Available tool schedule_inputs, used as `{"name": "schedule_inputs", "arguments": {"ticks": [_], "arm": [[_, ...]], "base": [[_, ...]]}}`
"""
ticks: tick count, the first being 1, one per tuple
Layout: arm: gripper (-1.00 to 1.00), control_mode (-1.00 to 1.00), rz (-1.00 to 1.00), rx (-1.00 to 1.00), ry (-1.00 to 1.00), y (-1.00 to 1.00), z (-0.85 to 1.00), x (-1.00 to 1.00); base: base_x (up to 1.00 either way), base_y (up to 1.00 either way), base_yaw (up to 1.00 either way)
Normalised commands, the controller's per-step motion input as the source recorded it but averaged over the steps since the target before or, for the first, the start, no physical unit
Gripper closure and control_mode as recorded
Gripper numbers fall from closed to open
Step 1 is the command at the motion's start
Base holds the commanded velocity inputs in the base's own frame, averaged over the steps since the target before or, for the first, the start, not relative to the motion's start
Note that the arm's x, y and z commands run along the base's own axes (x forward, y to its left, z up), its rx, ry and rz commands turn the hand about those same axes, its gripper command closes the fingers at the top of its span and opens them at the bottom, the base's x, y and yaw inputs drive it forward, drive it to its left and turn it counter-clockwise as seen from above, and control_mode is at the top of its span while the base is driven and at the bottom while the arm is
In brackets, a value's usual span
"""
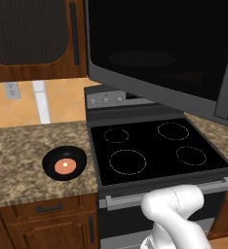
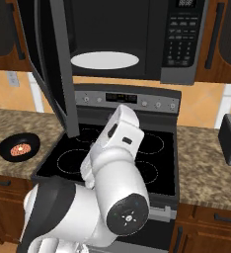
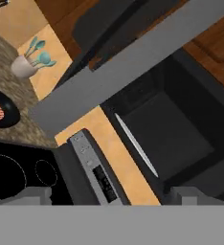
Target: Open the microwave, place the bowl with waffle inside the microwave, then close the microwave door and turn it on.
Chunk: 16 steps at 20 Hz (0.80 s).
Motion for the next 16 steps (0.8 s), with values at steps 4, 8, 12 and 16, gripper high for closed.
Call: {"name": "schedule_inputs", "arguments": {"ticks": [4, 8, 12, 16], "arm": [[-1.0, -1.0, 0.34, 0.0, 0.0, 0.0, 0.0, 0.69], [-1.0, -1.0, 0.39, 0.0, -0.29, 0.0, 0.0, 0.37], [-1.0, -1.0, 0.39, 0.0, -0.29, 0.0, 0.0, 0.35], [-1.0, -1.0, 0.29, 0.0, -0.22, 0.23, 0.11, 0.43]], "base": [[0.0, 0.0, 0.0], [0.0, 0.0, 0.0], [0.0, 0.0, 0.0], [0.0, 0.0, 0.0]]}}
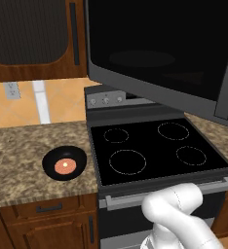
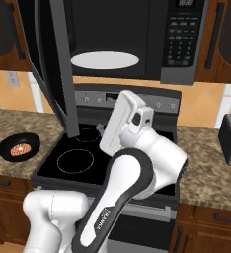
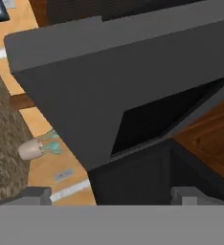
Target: Open the microwave, place the bowl with waffle inside the microwave, then close the microwave door and turn it on.
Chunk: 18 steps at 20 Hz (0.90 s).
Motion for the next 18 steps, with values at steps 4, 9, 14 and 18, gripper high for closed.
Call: {"name": "schedule_inputs", "arguments": {"ticks": [4, 9, 14, 18], "arm": [[-1.0, -1.0, 0.24, 0.0, -0.15, 0.24, 0.27, 0.38], [-1.0, -1.0, 0.18, -0.09, -0.15, 0.76, 0.32, 0.03], [-1.0, -1.0, 0.12, -0.13, -0.09, 0.93, 0.34, -0.03], [-1.0, -1.0, 0.18, -0.09, -0.08, 0.91, 0.54, -0.5]], "base": [[0.0, 0.0, 0.0], [0.0, 0.0, 0.0], [0.0, 0.0, 0.0], [0.0, 0.0, 0.0]]}}
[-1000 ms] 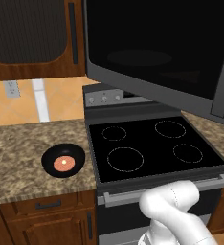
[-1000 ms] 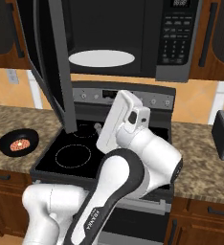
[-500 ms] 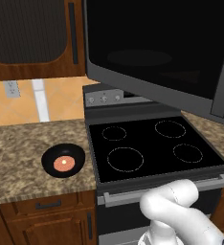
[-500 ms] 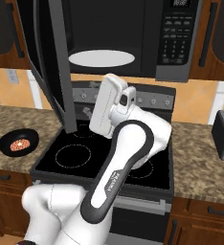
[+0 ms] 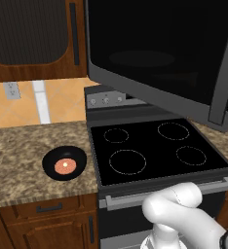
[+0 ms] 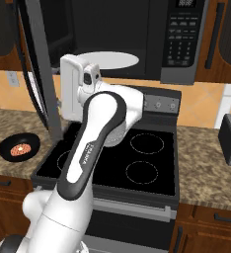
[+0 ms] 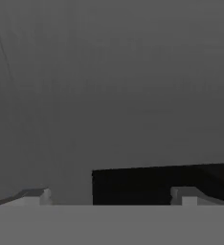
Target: Open the microwave, place the bowl with waffle inside the microwave, then close the microwave door and turn it on.
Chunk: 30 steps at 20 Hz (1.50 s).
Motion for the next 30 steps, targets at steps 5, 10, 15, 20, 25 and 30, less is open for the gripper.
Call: {"name": "schedule_inputs", "arguments": {"ticks": [5, 10, 15, 20, 25, 30], "arm": [[-1.0, -1.0, 0.29, 0.0, -0.05, 0.84, 0.43, -0.74], [-1.0, -1.0, 0.06, -0.08, -0.01, 1.0, 0.02, -0.07], [-1.0, -1.0, 0.0, -0.1, 0.0, 1.0, 0.0, 0.41], [-1.0, -1.0, 0.0, -0.09, 0.0, 1.0, 0.0, 0.33], [-1.0, -1.0, 0.0, -0.08, -0.01, 0.95, 0.02, 0.18], [-1.0, -1.0, -0.03, -0.14, -0.01, -0.05, 0.03, -0.08]], "base": [[0.0, 0.0, 0.0], [0.0, 0.0, 0.0], [0.0, 0.0, 0.0], [0.0, 0.0, 0.0], [0.0, 0.0, 0.0], [0.0, 0.0, 0.0]]}}
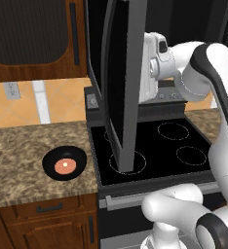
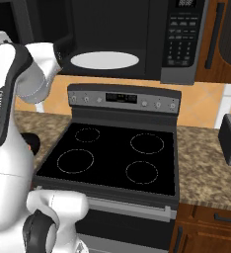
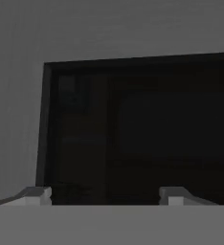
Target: Open the microwave, place the bowl with waffle inside the microwave, then close the microwave door and turn it on.
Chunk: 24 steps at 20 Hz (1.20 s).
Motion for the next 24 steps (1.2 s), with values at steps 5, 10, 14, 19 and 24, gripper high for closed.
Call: {"name": "schedule_inputs", "arguments": {"ticks": [5, 10, 14, 19, 24], "arm": [[-1.0, -1.0, -0.06, -0.18, 0.02, -0.96, -0.06, -0.21], [-1.0, -1.0, -0.08, -0.23, 0.12, -0.97, -0.39, -0.1], [-1.0, -1.0, -0.02, -0.32, 0.15, -0.65, -0.74, 0.0], [-1.0, -1.0, 0.04, -0.2, -0.03, -0.24, -0.66, 0.23], [-1.0, -1.0, 0.1, -0.11, -0.19, 0.0, -0.68, 0.51]], "base": [[0.0, 0.0, 0.0], [0.0, 0.0, 0.0], [0.0, 0.0, 0.0], [0.0, 0.0, 0.0], [0.0, 0.0, 0.0]]}}
